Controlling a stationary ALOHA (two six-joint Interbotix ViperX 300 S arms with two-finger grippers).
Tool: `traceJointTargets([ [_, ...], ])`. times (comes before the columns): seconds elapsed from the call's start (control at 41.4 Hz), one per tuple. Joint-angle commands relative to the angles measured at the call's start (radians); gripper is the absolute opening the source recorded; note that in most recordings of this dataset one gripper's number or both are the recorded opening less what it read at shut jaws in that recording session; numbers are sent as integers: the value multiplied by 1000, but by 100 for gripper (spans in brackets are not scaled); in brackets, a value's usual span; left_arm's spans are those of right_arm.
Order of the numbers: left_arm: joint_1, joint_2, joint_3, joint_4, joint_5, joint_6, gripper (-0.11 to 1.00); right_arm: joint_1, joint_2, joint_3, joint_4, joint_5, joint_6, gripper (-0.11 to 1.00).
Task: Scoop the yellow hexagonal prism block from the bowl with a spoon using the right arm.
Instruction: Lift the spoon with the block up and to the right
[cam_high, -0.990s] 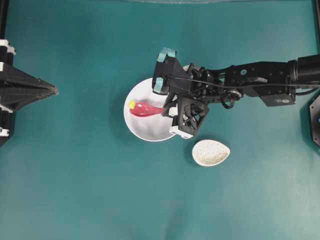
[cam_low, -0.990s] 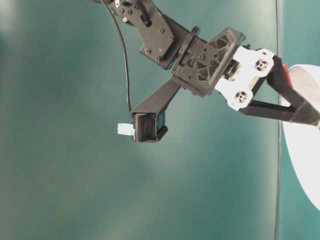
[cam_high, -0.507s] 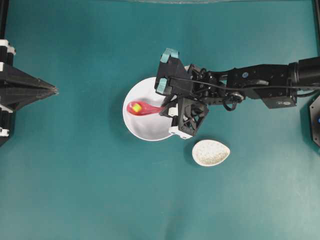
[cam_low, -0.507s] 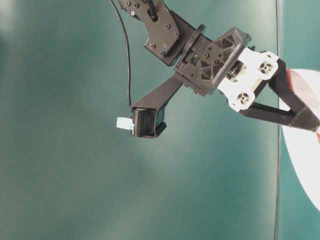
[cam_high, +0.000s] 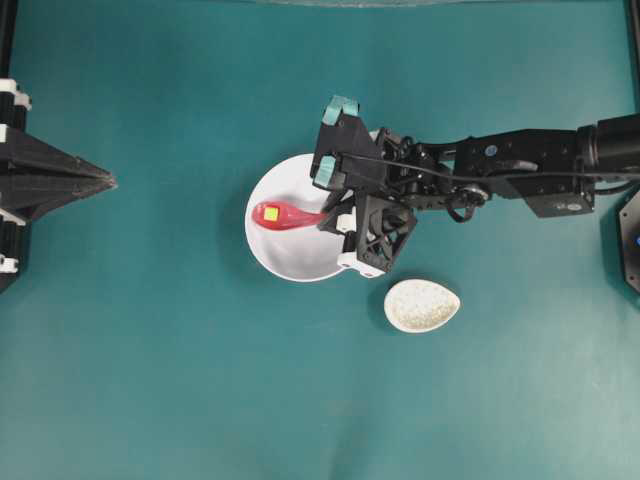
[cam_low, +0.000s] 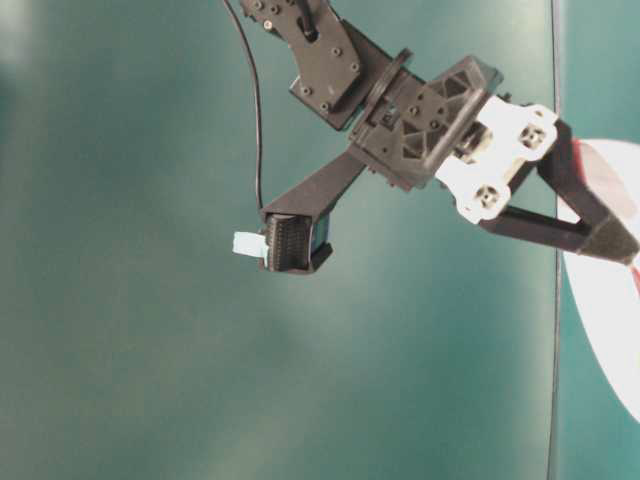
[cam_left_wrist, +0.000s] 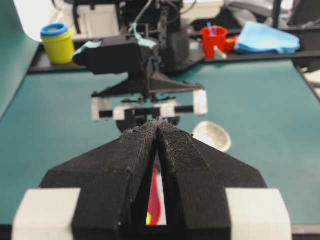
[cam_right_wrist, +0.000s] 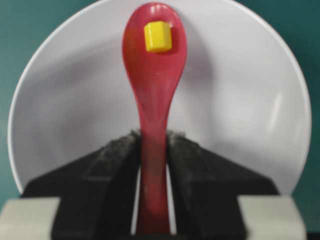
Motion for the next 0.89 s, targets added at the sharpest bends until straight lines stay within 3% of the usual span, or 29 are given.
traceJointTargets([
  [0.0,0,5,-31,3,-9,0,6,3,-25,0,-2,-11,2,25],
  [0.87,0,5,-31,3,-8,0,6,14,-112,124,0,-126,11,25],
])
